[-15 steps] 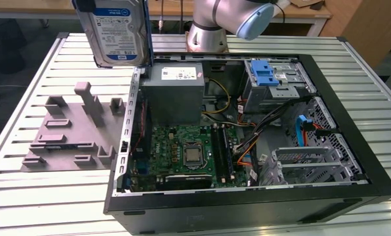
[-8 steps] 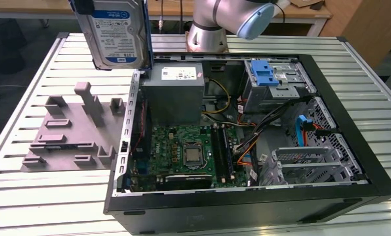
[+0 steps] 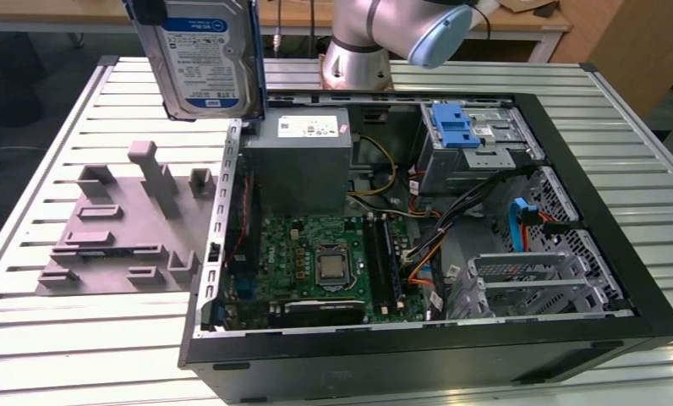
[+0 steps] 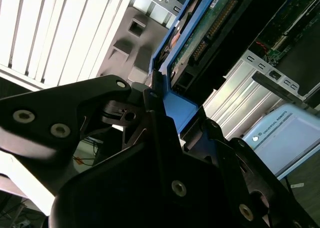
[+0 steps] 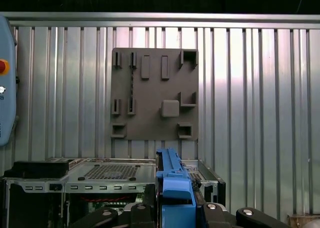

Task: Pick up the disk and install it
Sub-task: 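Pick up the disk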

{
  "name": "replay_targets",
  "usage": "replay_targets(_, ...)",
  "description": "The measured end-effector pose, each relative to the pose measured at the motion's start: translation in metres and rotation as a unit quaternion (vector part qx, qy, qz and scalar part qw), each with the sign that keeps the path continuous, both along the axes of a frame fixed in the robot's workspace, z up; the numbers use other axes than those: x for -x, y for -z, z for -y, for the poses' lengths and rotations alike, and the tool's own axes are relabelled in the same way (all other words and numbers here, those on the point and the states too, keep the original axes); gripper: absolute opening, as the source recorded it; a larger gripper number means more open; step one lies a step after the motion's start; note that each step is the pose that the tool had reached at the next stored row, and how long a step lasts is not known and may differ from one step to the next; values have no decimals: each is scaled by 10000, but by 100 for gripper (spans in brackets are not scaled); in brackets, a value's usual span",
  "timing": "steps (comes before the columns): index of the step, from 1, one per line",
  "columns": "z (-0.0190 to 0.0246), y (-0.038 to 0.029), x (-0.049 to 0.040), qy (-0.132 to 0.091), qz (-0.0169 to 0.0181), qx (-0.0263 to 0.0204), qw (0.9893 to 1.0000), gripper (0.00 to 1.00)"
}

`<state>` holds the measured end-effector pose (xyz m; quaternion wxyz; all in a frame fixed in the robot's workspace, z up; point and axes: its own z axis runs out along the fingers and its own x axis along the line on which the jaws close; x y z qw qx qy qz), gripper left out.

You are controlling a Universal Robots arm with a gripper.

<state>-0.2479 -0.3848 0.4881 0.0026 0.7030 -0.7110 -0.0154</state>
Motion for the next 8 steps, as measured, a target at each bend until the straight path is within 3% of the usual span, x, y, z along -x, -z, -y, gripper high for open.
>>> replay_targets(8,0,0,-46,0,0,0,10000,36)
